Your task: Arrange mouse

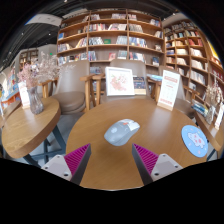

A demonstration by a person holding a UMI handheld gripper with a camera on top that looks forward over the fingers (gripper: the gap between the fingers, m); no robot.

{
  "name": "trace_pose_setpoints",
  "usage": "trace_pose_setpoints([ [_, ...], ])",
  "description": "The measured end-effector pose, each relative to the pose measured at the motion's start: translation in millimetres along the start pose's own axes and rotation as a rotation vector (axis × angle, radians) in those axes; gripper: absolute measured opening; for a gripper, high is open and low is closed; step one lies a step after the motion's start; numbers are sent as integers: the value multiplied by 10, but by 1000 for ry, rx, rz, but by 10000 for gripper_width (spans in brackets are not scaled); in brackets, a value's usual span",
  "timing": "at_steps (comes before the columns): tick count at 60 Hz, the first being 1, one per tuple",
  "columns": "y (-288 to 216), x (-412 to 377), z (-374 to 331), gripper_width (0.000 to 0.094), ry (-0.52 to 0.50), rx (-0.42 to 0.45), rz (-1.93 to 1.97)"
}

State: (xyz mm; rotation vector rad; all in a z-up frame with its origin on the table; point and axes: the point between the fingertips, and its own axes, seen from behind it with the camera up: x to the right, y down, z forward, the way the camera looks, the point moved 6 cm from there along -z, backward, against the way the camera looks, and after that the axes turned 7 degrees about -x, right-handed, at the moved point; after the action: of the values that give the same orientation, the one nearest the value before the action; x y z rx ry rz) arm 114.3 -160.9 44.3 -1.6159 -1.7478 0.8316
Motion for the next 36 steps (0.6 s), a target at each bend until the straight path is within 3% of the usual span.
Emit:
trace_pose_setpoints([
  [36,-573,62,1048,846,11,-128,38],
])
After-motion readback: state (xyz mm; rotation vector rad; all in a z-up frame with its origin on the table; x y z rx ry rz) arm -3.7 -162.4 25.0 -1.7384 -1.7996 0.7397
